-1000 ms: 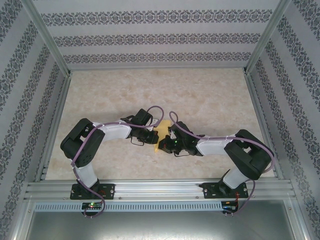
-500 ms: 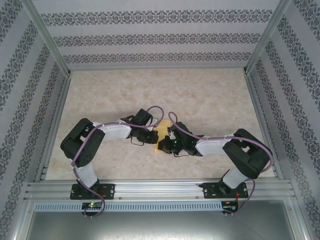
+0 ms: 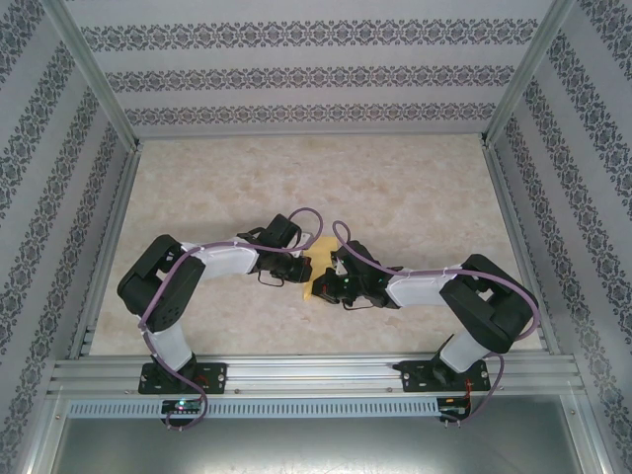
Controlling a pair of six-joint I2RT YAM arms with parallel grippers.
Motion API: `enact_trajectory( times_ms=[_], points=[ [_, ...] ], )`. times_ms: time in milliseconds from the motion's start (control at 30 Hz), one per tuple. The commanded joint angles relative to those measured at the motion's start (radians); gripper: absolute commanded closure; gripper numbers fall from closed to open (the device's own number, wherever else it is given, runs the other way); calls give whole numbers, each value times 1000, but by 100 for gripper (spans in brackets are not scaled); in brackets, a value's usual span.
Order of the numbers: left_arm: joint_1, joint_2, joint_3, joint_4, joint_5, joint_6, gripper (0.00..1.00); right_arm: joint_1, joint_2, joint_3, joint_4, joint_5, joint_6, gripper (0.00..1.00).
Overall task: Fold a paper plane with a square sheet of paper (pick it up from the middle)
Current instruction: Third fold the triangle at the center of the table.
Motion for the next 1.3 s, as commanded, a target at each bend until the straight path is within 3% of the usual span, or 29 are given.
enact_trajectory(
  times_ms=[0, 1267],
  points=[
    [6, 24, 11, 26, 34, -12, 94, 7, 26, 22, 47, -20, 11, 100],
    [6, 60, 21, -2, 37, 0, 94, 9, 135, -7, 133, -21, 48, 100]
  ],
)
